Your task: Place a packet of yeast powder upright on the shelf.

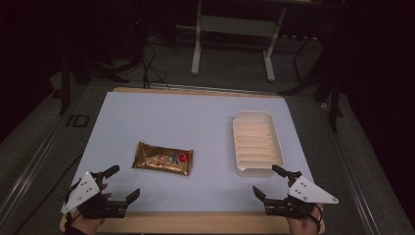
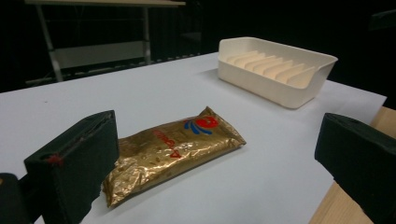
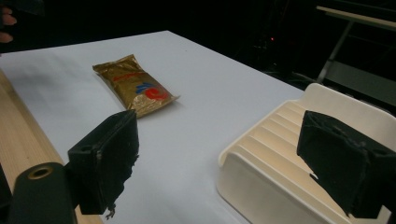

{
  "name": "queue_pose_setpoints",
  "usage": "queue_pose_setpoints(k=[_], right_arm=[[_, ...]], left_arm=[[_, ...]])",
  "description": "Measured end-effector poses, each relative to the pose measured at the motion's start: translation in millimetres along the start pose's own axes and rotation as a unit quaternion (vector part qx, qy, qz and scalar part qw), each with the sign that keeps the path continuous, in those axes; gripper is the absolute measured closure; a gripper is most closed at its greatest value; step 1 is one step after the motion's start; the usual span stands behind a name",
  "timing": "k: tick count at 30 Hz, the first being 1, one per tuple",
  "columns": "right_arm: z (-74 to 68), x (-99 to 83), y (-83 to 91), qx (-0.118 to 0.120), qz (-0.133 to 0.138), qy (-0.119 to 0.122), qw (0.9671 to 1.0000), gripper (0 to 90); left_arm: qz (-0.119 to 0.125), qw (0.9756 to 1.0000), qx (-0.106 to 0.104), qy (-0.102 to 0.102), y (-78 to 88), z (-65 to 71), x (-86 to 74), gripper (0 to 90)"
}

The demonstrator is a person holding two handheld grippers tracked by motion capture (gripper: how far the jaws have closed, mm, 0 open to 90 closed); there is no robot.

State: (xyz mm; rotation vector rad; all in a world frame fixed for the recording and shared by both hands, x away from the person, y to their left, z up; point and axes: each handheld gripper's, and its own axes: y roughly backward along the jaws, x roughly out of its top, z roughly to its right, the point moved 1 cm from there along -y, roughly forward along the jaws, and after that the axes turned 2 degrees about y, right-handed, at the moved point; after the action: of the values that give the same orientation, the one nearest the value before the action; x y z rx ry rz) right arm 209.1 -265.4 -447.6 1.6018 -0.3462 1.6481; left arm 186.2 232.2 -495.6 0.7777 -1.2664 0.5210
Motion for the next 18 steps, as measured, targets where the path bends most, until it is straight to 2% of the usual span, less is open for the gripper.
queue_pose_setpoints(k=[5,6,9,13,16,18], right_arm=[[-1.8,0.9,0.0,-0.001,-0.004,0.004,1.0000,12.9],[-3.4,1.6,-1.2,0.005,-0.008,0.006,0.9999,12.9],[-6.0,2.5,-2.5,0.012,-0.015,0.012,0.9998,12.9],[-9.5,3.3,-4.0,0.018,-0.018,0.023,0.9994,12.6],[-10.4,3.4,-4.0,0.027,-0.010,0.022,0.9994,11.7],[-11.2,3.4,-3.8,0.031,-0.005,0.020,0.9993,11.6]], left_arm=[[-0.006,0.9999,-0.013,-0.001,-2.0,2.8,-0.6,0.7],[-0.007,0.9998,-0.016,-0.002,-2.4,3.8,-0.5,0.7],[0.007,0.9997,-0.024,-0.006,-1.7,8.2,1.8,0.7],[-0.002,0.9985,-0.055,0.003,-3.2,14.4,4.3,0.7],[-0.018,0.9963,-0.083,0.014,-6.4,20.4,7.9,0.7],[-0.011,0.9952,-0.095,0.020,-6.5,24.0,12.6,0.7]])
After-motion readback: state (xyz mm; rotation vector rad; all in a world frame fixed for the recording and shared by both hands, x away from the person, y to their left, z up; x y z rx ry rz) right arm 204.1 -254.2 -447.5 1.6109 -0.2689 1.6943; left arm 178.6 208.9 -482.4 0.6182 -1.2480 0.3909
